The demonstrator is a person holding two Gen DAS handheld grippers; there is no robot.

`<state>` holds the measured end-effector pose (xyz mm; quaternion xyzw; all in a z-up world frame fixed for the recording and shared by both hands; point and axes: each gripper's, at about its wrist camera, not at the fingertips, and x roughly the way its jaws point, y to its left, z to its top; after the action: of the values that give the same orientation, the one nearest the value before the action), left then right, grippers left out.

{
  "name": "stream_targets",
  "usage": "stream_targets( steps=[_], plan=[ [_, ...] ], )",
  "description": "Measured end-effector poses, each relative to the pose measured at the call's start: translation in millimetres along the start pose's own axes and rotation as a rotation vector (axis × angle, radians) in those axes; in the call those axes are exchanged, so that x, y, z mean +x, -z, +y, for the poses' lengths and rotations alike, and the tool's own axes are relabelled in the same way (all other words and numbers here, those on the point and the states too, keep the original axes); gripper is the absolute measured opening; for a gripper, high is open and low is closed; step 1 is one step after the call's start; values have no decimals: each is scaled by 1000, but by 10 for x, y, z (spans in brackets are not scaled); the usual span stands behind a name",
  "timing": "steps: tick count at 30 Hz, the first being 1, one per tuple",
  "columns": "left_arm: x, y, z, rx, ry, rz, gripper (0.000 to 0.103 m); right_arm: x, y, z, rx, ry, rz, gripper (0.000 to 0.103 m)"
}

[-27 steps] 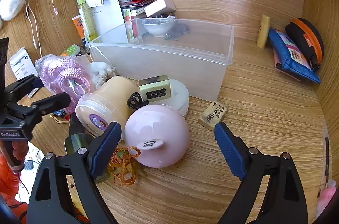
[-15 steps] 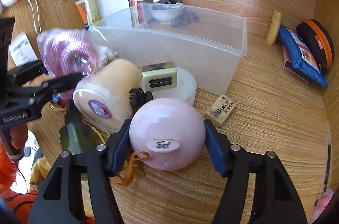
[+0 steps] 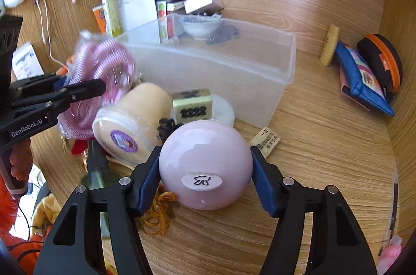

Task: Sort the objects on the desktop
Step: 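Grasp the pink round compact with the right tool while the left tool grasps the bagged pink rope, then carry the compact and rope over the clear box and release both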

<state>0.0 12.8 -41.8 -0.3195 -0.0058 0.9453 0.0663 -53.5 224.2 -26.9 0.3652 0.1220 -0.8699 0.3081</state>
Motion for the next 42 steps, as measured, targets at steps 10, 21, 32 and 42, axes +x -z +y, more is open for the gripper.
stream_targets(
  steps=[10,21,32,42],
  plan=[
    [-86,-69,35,-20,-4,-33,21,-155,-123,-171,56,7,-62,61],
    [-287,-301,119,-45,-33,-111,21,-354,-390,-228,37,21,-143,61],
    [-387,-683,279,-69,-49,-189,21,-393,-828,-273,21,29,-219,61],
    [-112,-1100,393,-74,-71,-199,21,-67,-1232,-314,23,31,-200,61]
  ],
)
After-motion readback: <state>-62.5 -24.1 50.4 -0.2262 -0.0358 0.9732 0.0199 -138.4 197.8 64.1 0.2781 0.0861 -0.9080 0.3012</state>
